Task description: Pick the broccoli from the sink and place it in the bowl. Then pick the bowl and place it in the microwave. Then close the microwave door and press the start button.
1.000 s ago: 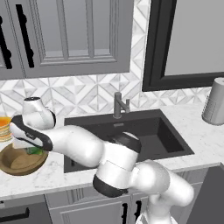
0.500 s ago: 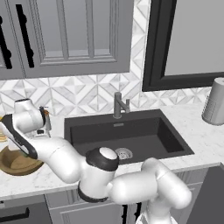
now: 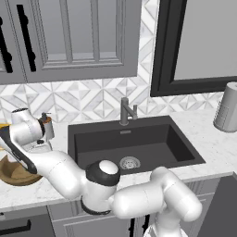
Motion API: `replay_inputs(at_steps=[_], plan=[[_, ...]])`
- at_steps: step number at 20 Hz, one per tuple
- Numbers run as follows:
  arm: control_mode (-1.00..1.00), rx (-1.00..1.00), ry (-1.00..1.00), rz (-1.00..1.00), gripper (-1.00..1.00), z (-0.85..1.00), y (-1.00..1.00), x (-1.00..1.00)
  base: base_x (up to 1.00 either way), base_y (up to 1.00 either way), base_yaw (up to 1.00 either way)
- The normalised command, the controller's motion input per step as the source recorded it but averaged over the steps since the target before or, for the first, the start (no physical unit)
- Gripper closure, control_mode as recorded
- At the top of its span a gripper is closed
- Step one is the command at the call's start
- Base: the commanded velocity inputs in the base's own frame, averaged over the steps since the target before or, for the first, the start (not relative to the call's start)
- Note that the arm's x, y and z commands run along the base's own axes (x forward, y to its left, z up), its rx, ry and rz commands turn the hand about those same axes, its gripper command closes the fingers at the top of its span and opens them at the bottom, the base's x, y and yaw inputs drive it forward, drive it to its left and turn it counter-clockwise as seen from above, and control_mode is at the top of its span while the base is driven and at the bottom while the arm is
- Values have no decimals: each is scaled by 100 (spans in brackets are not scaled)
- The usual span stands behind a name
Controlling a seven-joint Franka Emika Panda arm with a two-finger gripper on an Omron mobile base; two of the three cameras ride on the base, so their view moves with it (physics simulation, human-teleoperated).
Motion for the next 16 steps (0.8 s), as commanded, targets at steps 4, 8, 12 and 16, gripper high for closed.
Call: replay_inputs(at_steps=[4, 8, 12, 16], plan=[[-100, 8, -25, 0, -100, 0, -1, -22, 0, 0, 0], [-100, 9, -24, 0, -100, 21, -9, -31, 0, 0, 0], [-100, 12, -17, 0, -100, 33, -46, -15, 0, 0, 0], [-100, 17, -13, 0, -100, 19, -79, 0, 0, 0, 0]])
